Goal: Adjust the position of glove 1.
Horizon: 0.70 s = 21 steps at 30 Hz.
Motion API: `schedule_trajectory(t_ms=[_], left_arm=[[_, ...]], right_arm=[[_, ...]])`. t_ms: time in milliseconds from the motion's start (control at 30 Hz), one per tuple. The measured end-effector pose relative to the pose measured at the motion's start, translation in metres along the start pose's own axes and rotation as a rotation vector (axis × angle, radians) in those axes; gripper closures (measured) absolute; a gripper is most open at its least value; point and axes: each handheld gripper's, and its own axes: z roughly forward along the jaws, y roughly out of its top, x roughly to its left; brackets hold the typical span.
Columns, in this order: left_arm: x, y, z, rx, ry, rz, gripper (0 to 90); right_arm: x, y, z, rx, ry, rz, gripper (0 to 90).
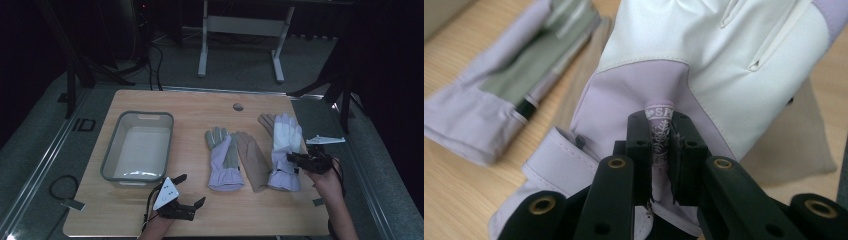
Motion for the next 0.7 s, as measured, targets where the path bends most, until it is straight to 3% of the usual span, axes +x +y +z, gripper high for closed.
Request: schedule_trajectory(t_ms=[100,433,700], left_arm=[[0.0,0.0,0.0,-0.001,0.001,0.0,2.5],[0.001,0.0,-0.001,-0.001,-0.002,-0.006,2.5],[0.001,0.0,-0.001,-0.002,-0.002,-0.004,2.4]], right_arm=[[0.005,0.011,-0.007,-0.027,0.018,0.002,81.2],[0.032,0.049,-0.018,-0.081,0.008,-0.031,81.0],[0.063,0.066,-0.006,-0.074,0.032,-0.036,81.0]])
